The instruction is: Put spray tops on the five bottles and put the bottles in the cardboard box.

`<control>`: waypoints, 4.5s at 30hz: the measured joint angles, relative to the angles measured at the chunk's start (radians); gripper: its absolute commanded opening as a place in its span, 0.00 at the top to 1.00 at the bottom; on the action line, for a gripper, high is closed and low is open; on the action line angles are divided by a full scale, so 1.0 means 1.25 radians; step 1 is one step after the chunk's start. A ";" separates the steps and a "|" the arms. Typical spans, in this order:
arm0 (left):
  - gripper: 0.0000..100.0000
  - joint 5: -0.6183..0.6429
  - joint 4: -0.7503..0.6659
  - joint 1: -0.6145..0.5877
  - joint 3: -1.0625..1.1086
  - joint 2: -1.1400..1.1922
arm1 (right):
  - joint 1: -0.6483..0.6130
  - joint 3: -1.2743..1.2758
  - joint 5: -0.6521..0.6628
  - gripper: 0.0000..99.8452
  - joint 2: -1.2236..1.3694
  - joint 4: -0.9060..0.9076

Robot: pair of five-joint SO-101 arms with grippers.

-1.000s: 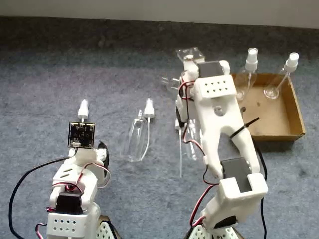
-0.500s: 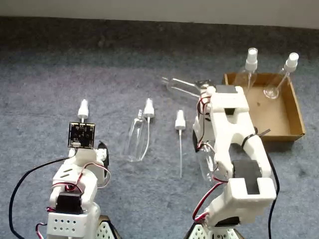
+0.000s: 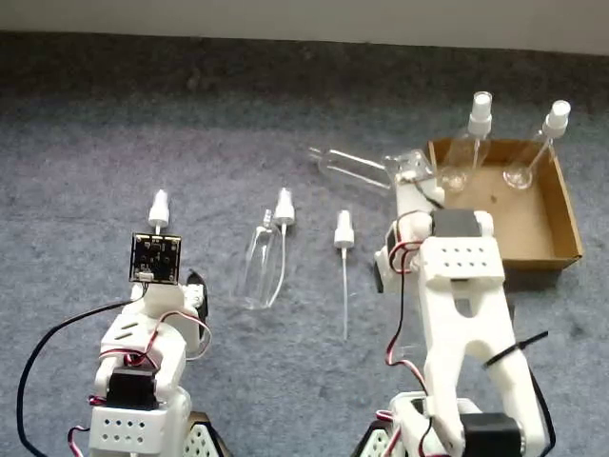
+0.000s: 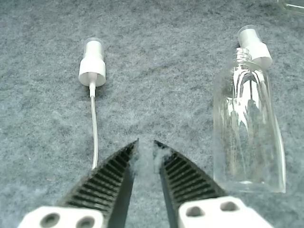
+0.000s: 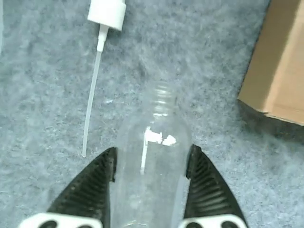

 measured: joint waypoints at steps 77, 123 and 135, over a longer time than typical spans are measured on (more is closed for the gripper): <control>0.99 0.000 0.000 0.000 0.000 0.000 | -0.029 0.284 0.042 0.74 -0.118 -0.223; 0.99 0.000 0.000 0.000 0.000 0.000 | -0.081 0.149 -0.036 0.68 0.133 -0.194; 0.99 0.000 0.000 0.000 0.000 0.000 | -0.080 0.096 -0.033 0.65 0.133 -0.095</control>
